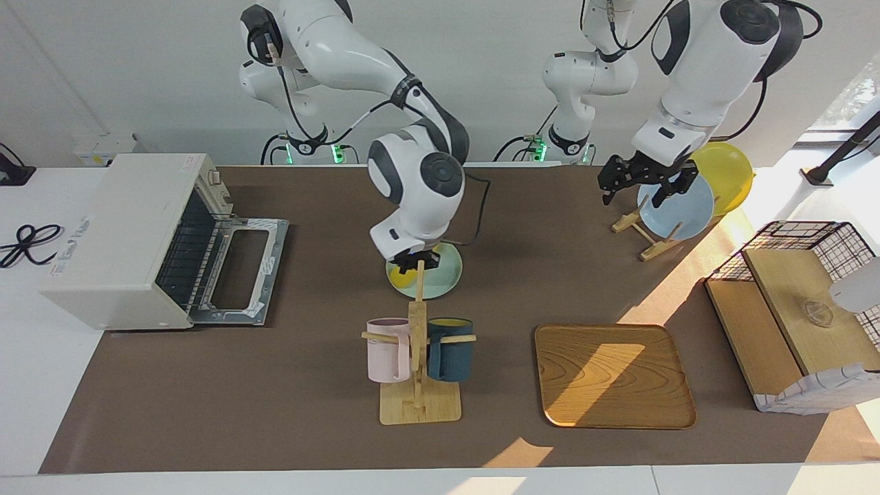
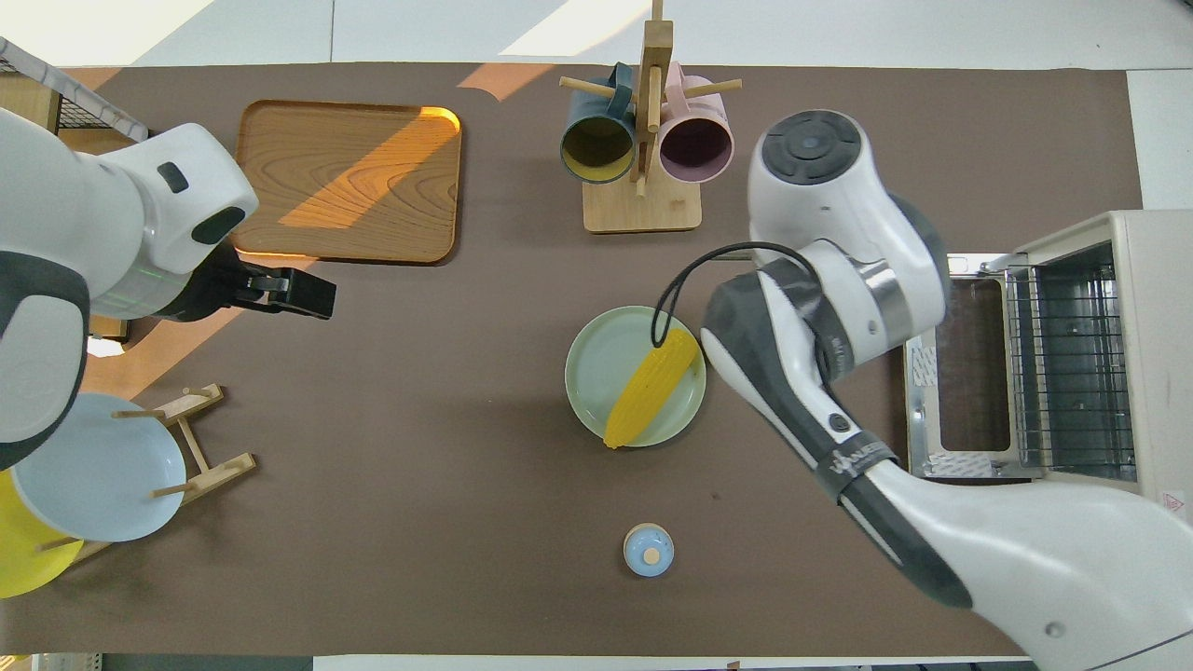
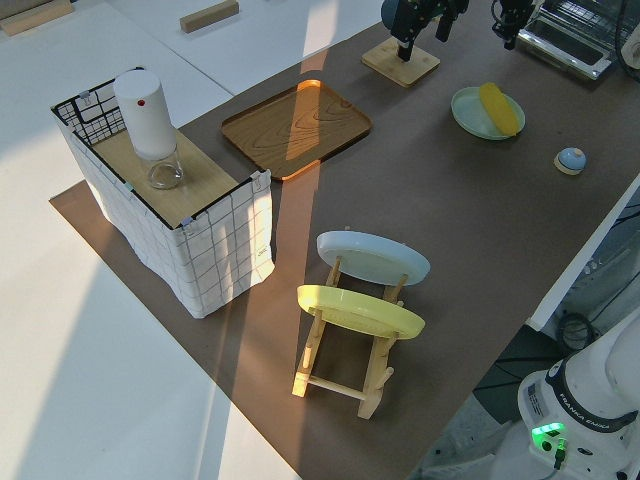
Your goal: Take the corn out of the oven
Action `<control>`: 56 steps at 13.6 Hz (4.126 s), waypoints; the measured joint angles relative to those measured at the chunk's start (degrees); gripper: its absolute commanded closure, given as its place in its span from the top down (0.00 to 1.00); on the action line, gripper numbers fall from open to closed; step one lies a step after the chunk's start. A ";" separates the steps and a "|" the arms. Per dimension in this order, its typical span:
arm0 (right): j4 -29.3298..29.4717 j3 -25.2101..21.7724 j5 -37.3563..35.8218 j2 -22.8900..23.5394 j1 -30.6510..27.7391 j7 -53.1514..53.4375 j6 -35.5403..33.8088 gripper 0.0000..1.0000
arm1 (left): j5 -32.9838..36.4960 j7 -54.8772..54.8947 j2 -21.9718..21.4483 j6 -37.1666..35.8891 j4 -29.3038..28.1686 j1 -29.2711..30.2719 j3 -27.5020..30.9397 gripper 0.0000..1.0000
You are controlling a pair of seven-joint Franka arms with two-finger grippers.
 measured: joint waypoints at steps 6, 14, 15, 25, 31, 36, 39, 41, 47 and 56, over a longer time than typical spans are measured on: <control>-17.59 0.09 0.00 -3.77 -8.39 -7.69 15.99 0.00 | -4.37 -0.40 2.95 11.25 -5.69 -11.63 -0.22 1.00; -19.31 0.68 -11.09 -4.10 -10.24 -12.32 16.17 0.00 | -6.17 -2.59 21.15 30.28 -4.01 -27.31 -0.26 1.00; -18.95 0.90 -11.06 -4.23 -10.39 -13.42 15.39 0.00 | -6.17 -2.60 23.49 30.62 -2.37 -28.08 -0.26 1.00; -13.08 1.51 -8.37 -18.84 -23.15 -38.94 1.44 0.13 | -6.17 -2.47 28.03 33.44 -1.48 -30.09 -0.16 0.99; -4.02 1.21 0.71 -20.20 -25.00 -41.84 -11.43 1.00 | -6.17 -2.47 28.01 33.21 -1.66 -29.99 0.33 0.00; 5.23 1.66 7.10 -19.92 -21.46 -41.80 -18.01 1.00 | -6.19 -2.72 25.80 27.44 -0.33 -27.93 1.35 0.00; 6.84 1.67 8.37 -19.21 -19.93 -40.02 -19.02 1.00 | -6.20 -2.81 20.16 21.17 0.52 -20.60 1.79 0.00; 7.20 1.67 8.38 -18.86 -18.82 -39.06 -19.51 1.00 | -6.20 -2.58 18.39 17.88 3.16 -13.19 2.03 0.00; 9.98 0.25 8.38 -16.68 -17.77 -38.65 -21.66 1.00 | -6.00 -1.51 27.59 17.29 13.53 1.96 2.05 0.00; 9.16 -4.65 8.38 -18.53 -13.56 -36.84 -22.20 1.00 | -3.51 -1.13 42.20 26.84 23.35 7.33 1.91 0.00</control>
